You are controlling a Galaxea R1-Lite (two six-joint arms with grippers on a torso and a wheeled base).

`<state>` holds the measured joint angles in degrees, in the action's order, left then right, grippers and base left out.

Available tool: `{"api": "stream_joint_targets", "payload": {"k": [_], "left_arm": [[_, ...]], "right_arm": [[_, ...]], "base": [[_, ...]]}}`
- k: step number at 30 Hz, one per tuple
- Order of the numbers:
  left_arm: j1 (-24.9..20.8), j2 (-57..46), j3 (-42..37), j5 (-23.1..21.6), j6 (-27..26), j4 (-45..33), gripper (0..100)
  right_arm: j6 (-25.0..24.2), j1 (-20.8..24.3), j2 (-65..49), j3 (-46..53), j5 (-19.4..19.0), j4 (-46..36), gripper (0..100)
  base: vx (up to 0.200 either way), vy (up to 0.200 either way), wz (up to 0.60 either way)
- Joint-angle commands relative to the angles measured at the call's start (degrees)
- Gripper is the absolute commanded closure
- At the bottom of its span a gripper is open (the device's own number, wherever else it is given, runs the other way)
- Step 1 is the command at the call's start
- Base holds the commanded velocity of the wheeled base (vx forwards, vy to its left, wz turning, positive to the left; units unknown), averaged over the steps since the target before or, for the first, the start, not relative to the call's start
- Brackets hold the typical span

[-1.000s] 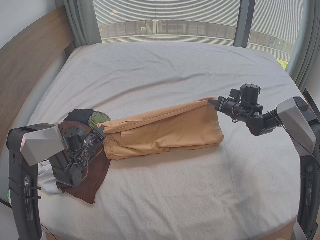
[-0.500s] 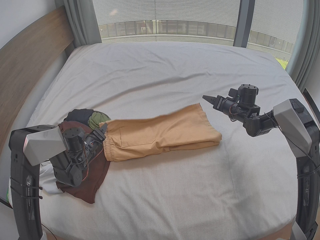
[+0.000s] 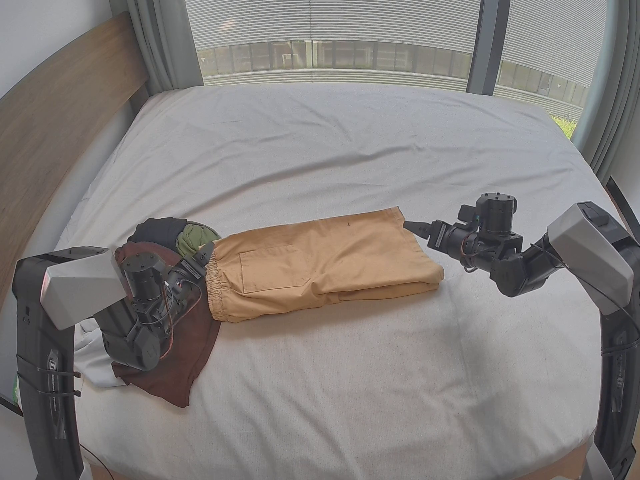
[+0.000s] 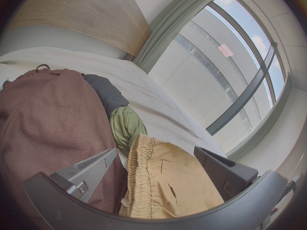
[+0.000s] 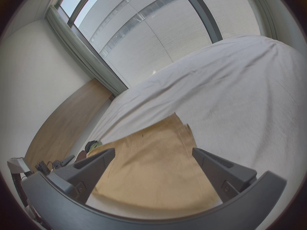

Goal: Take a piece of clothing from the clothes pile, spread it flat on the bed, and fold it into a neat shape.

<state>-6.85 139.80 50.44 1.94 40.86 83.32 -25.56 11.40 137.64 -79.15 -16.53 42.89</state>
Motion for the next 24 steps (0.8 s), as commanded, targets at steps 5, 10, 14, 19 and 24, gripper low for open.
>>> {"api": "stream_joint_targets", "payload": {"k": [5,10,14,19,24], "left_arm": [[-2.5,-6.2,-5.2,-1.7,-0.1,-0.9,0],[-4.8,-6.4,-7.4,-2.3,-0.4,-0.8,0],[-6.1,-6.5,-8.9,-2.7,-1.7,-0.8,0],[-6.7,-6.4,-10.4,-3.3,-3.1,-0.6,0],[-7.0,-6.3,-10.6,-3.5,-3.3,-0.6,0]], "right_arm": [[-1.8,1.6,-6.0,15.9,1.4,6.4,0],[-6.5,2.2,-5.9,21.1,2.4,11.2,0],[-7.8,2.2,-5.7,24.5,2.2,13.8,0],[-10.8,2.3,-5.5,27.1,2.1,16.3,0],[-11.9,2.8,-4.2,28.1,2.0,18.6,0]], "base": [[0.000,0.000,0.00],[0.000,0.000,0.00],[0.000,0.000,0.00],[0.000,0.000,0.00],[0.000,0.000,0.00]]}}
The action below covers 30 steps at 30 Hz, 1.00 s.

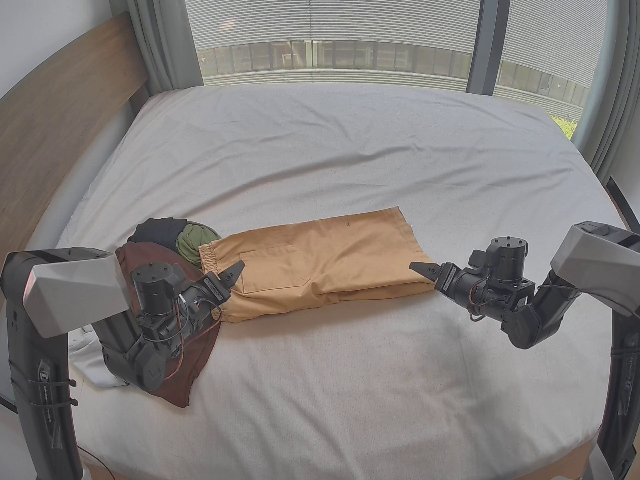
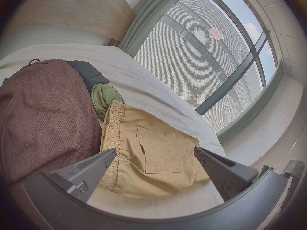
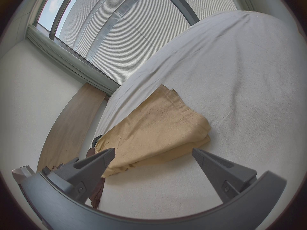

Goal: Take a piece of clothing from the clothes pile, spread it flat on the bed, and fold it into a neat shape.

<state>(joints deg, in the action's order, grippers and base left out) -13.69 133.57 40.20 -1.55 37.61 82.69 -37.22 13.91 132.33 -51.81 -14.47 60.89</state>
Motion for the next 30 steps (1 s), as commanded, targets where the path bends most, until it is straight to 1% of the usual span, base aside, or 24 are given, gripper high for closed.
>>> {"api": "stream_joint_targets", "payload": {"k": [1,3,4,5,7,10,15,23,30], "left_arm": [[-0.2,-0.1,-0.4,0.0,-0.5,-0.1,0],[0.2,0.0,-0.5,0.0,-2.2,-0.1,0],[0.2,0.0,-0.5,0.0,-2.2,-0.1,0],[0.4,0.2,-0.9,0.0,-4.2,-0.2,0],[0.3,0.3,-1.2,0.1,-5.4,-0.1,0],[0.1,0.3,-1.2,0.3,-5.7,-0.1,0],[0.2,0.4,-1.2,0.3,-5.7,0.0,0],[0.2,0.5,-1.2,0.3,-5.7,0.1,0],[0.2,0.5,-1.2,0.2,-5.7,0.2,0]], "right_arm": [[-0.2,0.3,1.5,0.7,0.1,1.0,0],[-0.2,0.3,1.9,0.7,0.0,1.2,0],[-0.2,0.3,1.9,0.7,0.0,1.2,0],[-0.3,0.4,2.0,0.7,-0.1,1.2,0],[-0.3,0.6,2.7,0.5,-0.1,1.2,0],[-0.8,0.6,4.3,-0.3,-0.1,1.2,0],[-3.7,1.6,7.6,-3.3,0.1,1.1,0],[-5.1,2.3,11.5,-6.9,0.3,1.0,0],[-9.5,2.3,14.4,-11.2,0.4,1.3,0]], "base": [[0.000,0.000,0.00],[0.000,0.000,0.00],[0.000,0.000,0.00],[0.000,0.000,0.00],[0.000,0.000,0.00],[0.000,0.000,0.00],[0.000,0.000,0.00],[0.000,0.000,0.00],[0.000,0.000,0.00]]}}
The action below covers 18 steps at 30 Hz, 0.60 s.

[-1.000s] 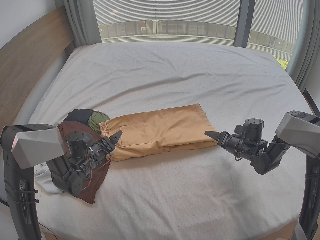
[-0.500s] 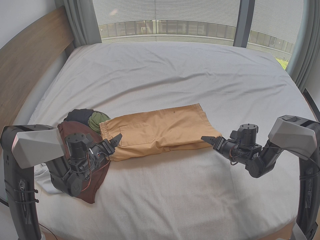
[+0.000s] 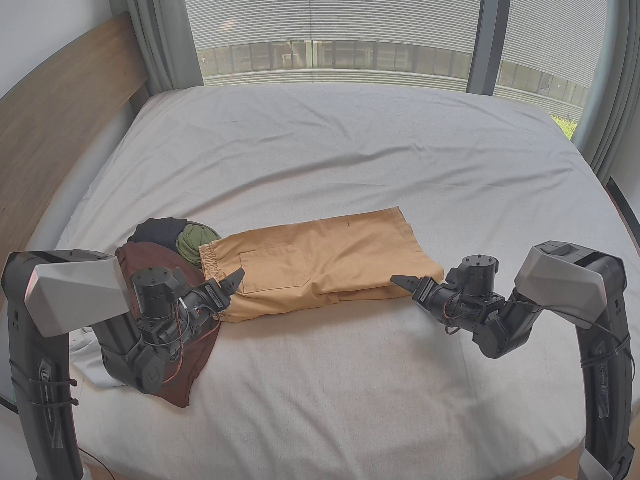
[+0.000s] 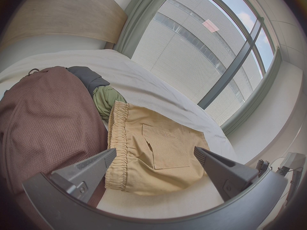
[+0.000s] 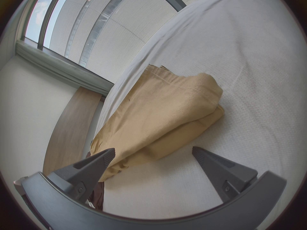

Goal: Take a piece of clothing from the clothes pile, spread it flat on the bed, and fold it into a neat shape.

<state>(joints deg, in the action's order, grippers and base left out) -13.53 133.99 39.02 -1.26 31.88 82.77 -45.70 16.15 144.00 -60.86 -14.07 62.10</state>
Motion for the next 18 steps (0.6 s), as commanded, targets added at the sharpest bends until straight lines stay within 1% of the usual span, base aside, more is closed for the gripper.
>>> {"api": "stream_joint_targets", "payload": {"k": [1,6,9,13,18], "left_arm": [[0.0,0.2,0.0,-0.1,0.0,0.1,0],[0.0,0.2,0.0,-0.2,0.0,0.2,0],[0.0,0.3,0.1,-0.2,0.0,0.2,0],[0.0,0.7,0.1,-0.2,0.0,0.4,0],[0.0,0.9,0.2,-0.2,0.0,0.5,0]], "right_arm": [[-1.3,0.0,3.0,-2.7,0.0,0.1,0],[-2.6,0.3,6.1,-6.8,1.4,0.4,0],[-3.3,0.8,7.7,-8.1,1.7,1.9,0],[-4.2,1.3,9.6,-9.5,1.7,6.3,0],[-5.5,1.5,10.7,-10.2,1.7,9.2,0]], "base": [[0.000,0.000,0.00],[0.000,0.000,0.00],[0.000,0.000,0.00],[0.000,0.000,0.00],[0.000,0.000,0.00]]}}
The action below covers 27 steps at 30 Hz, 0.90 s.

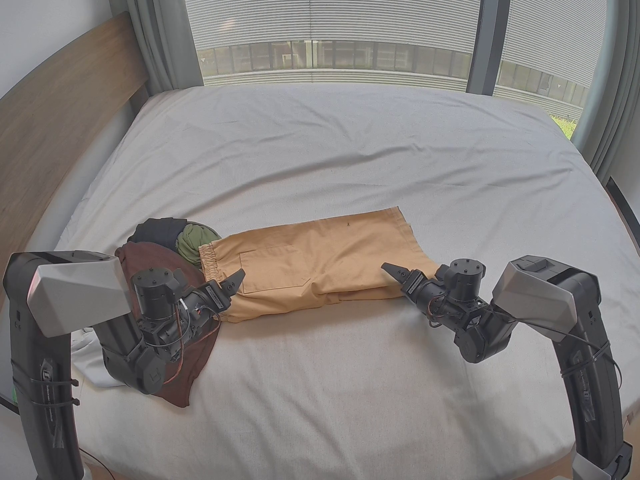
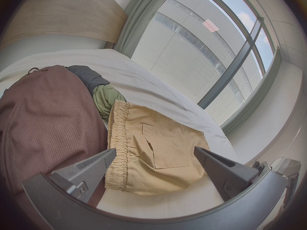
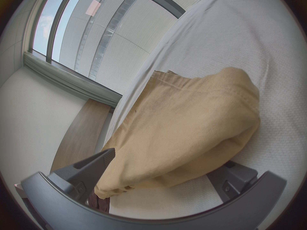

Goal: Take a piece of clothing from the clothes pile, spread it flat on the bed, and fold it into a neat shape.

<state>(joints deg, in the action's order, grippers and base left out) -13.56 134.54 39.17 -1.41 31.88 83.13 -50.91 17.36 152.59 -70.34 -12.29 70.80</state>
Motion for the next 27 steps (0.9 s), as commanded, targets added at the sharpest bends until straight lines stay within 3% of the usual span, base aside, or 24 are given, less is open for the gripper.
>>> {"api": "stream_joint_targets", "payload": {"k": [1,8,9,19,27], "left_arm": [[0.0,0.5,0.0,0.0,0.0,0.1,0],[0.0,0.9,0.2,0.0,0.1,0.2,0],[0.0,0.9,0.2,0.0,0.1,0.2,0],[0.0,1.0,0.3,-0.1,0.1,0.2,0],[0.0,0.9,0.3,0.0,0.1,0.2,0]], "right_arm": [[-0.6,0.5,2.9,-1.2,0.0,2.3,0],[-0.6,0.5,3.8,-1.2,0.1,3.3,0],[-0.6,0.5,3.8,-1.2,0.1,3.3,100],[-0.3,0.4,3.7,-0.7,1.9,5.8,100],[0.7,-0.2,-1.8,7.1,2.1,8.6,100]], "base": [[0.000,0.000,0.00],[0.000,0.000,0.00],[0.000,0.000,0.00],[0.000,0.000,0.00],[0.000,0.000,0.00]]}}
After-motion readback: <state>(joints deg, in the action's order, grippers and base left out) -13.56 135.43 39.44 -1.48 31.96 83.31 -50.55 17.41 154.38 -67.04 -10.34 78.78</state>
